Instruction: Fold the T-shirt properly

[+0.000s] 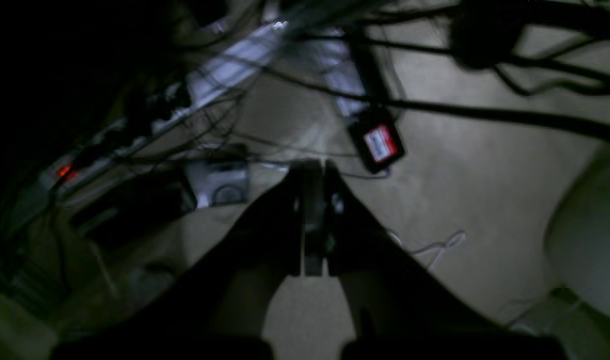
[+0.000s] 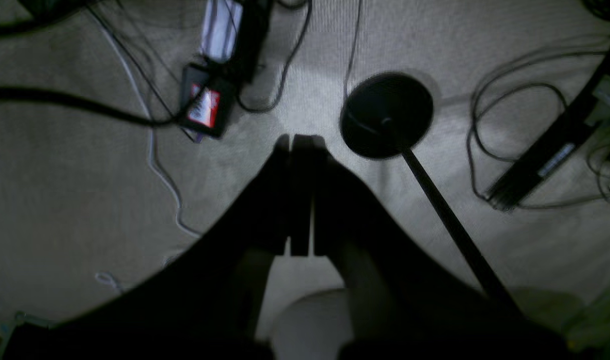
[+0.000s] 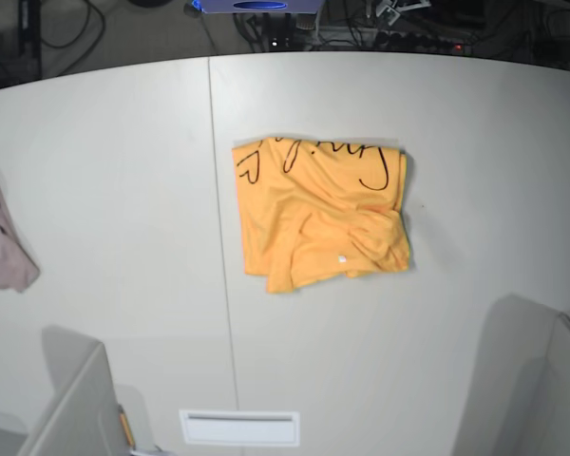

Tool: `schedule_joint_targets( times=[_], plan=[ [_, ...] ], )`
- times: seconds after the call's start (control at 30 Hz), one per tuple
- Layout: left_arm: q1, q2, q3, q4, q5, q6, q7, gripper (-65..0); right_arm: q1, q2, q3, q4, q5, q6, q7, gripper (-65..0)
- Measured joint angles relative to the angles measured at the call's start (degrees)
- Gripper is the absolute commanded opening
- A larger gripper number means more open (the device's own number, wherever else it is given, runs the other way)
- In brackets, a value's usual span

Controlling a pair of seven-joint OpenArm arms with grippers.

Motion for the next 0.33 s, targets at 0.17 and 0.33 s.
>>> schedule_joint_targets(
  times=[0.17, 0.33],
  plan=[
    [-1.6, 0.7, -0.1, 0.0, -0.2, 0.7, 0.0, -65.0, 0.4, 2.8, 0.0, -0.1, 0.2, -0.3, -0.1, -65.0],
    [-1.5, 0.7, -0.1, 0.0, -0.2, 0.7, -0.2, -65.0, 0.2, 3.8, 0.0, 0.4, 0.2, -0.2, 0.2, -65.0]
  ],
)
